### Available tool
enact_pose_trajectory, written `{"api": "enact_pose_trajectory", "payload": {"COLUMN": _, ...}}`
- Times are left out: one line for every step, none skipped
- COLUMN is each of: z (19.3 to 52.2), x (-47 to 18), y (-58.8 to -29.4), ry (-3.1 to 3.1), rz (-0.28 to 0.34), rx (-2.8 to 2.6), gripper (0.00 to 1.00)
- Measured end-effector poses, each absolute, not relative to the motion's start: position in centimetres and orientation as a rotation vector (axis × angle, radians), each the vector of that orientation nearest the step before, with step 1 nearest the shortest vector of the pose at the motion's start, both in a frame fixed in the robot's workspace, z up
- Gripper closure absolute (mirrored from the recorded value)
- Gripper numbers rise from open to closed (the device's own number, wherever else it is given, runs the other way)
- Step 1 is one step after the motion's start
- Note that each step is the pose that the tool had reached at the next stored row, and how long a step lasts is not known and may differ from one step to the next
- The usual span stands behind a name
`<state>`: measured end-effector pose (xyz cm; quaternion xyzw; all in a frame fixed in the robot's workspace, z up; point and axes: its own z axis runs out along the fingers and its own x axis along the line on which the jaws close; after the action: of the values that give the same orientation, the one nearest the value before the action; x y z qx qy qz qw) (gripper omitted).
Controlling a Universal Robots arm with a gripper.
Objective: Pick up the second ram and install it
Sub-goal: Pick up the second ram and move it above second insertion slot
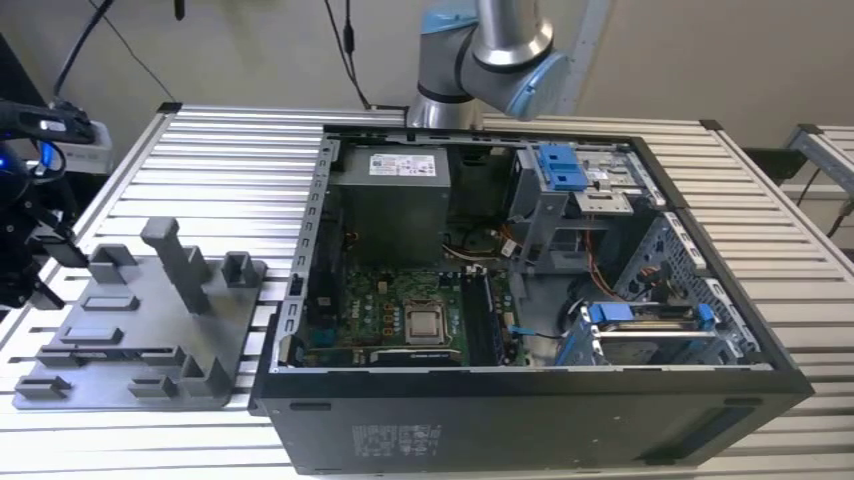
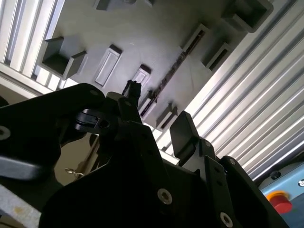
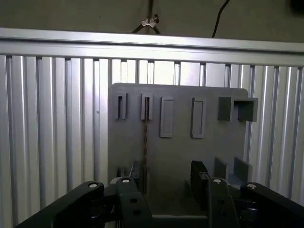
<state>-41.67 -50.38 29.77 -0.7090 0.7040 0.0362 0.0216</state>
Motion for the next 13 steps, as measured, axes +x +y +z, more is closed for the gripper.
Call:
{"api": "enact_pose_trajectory", "payload": {"z": 29.7, "x": -41.7, "y": -50.4, "ry": 2.183, "rz": 0.114, "rx": -2.198, "gripper": 0.46}}
{"api": "enact_pose_trajectory", "payload": {"z": 29.7, "x": -41.7, "y": -50.4, "ry": 2.184, "rz": 0.116, "rx": -2.199, "gripper": 0.46}}
{"api": "enact_pose_trajectory", "payload": {"z": 29.7, "x": -41.7, "y": -50.4, "ry": 2.184, "rz": 0.116, "rx": -2.199, "gripper": 0.46}}
{"api": "enact_pose_trajectory", "payload": {"z": 29.7, "x": -41.7, "y": -50.4, "ry": 2.184, "rz": 0.116, "rx": -2.199, "gripper": 0.46}}
{"api": "enact_pose_trajectory", "payload": {"z": 29.6, "x": -41.7, "y": -50.4, "ry": 2.184, "rz": 0.116, "rx": -2.199, "gripper": 0.46}}
{"api": "enact_pose_trajectory", "payload": {"z": 29.6, "x": -41.7, "y": -50.4, "ry": 2.186, "rz": 0.115, "rx": -2.2, "gripper": 0.46}}
{"api": "enact_pose_trajectory", "payload": {"z": 29.4, "x": -41.7, "y": -50.4, "ry": 2.186, "rz": 0.115, "rx": -2.201, "gripper": 0.46}}
{"api": "enact_pose_trajectory", "payload": {"z": 29.3, "x": -41.7, "y": -50.4, "ry": 2.187, "rz": 0.116, "rx": -2.202, "gripper": 0.46}}
{"api": "enact_pose_trajectory", "payload": {"z": 29.1, "x": -41.7, "y": -50.4, "ry": 2.188, "rz": 0.117, "rx": -2.202, "gripper": 0.46}}
{"api": "enact_pose_trajectory", "payload": {"z": 28.9, "x": -41.7, "y": -50.4, "ry": 2.188, "rz": 0.118, "rx": -2.202, "gripper": 0.46}}
{"api": "enact_pose_trajectory", "payload": {"z": 28.7, "x": -41.7, "y": -50.4, "ry": 2.189, "rz": 0.119, "rx": -2.203, "gripper": 0.46}}
{"api": "enact_pose_trajectory", "payload": {"z": 28.6, "x": -41.7, "y": -50.4, "ry": 2.189, "rz": 0.121, "rx": -2.204, "gripper": 0.46}}
{"api": "enact_pose_trajectory", "payload": {"z": 28.4, "x": -41.7, "y": -50.4, "ry": 2.19, "rz": 0.123, "rx": -2.204, "gripper": 0.46}}
